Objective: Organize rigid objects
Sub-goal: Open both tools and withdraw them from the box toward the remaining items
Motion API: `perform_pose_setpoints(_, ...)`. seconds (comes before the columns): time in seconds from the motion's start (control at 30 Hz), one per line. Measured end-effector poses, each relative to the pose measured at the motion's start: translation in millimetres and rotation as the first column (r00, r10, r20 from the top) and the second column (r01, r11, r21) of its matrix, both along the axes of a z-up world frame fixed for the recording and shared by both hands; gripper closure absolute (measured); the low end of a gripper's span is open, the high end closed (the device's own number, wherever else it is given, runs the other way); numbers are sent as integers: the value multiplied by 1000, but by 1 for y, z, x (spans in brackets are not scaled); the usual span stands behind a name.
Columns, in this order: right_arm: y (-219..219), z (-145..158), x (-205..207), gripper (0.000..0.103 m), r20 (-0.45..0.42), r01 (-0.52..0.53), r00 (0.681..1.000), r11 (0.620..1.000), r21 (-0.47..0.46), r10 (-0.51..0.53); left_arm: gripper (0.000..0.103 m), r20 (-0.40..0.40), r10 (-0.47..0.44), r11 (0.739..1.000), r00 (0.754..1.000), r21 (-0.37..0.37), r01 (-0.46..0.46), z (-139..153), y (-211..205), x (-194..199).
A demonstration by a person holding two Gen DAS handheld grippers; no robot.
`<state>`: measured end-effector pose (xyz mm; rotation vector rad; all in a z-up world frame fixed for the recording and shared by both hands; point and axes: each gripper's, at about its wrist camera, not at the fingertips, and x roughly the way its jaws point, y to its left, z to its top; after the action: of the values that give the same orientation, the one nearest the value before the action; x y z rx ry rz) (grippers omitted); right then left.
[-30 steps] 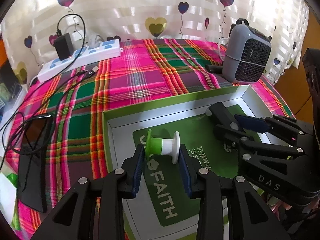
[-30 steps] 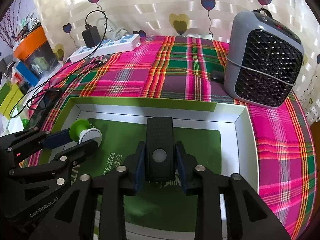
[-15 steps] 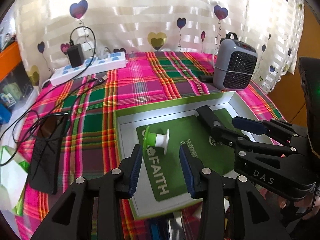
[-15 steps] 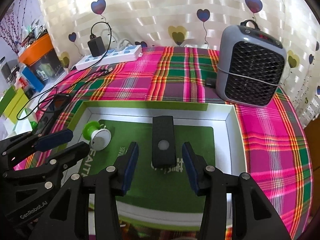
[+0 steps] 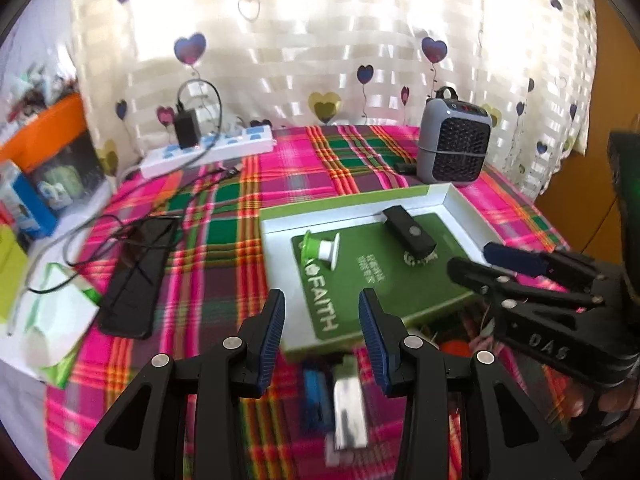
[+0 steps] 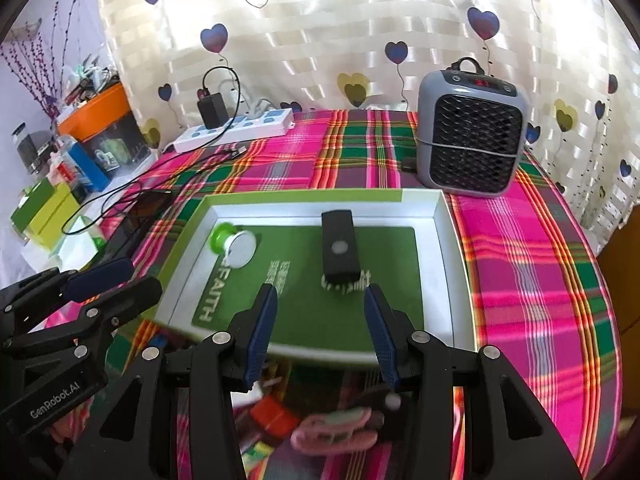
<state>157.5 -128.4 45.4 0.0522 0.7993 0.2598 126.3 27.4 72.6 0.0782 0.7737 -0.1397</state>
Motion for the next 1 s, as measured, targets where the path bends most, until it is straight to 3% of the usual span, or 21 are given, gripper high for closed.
perform_pose_setpoints(0.2,-1,3,-32,57,33,7,999,1000,-11,-6,65,7,7,1000,1000,14,-7,-3,-1,-32)
perform_pose_setpoints(0.47,-7,2,-68,57,46,16,999,1000,-15,-15,65,-5,11,999,1000,-33,-11,-11,0,-65)
perform_pose_setpoints(1.0,-12,-12,-106,57,21,7,1000,1000,-24,-6,65,-62,20,996,998,-84,-25,-30,14,-88)
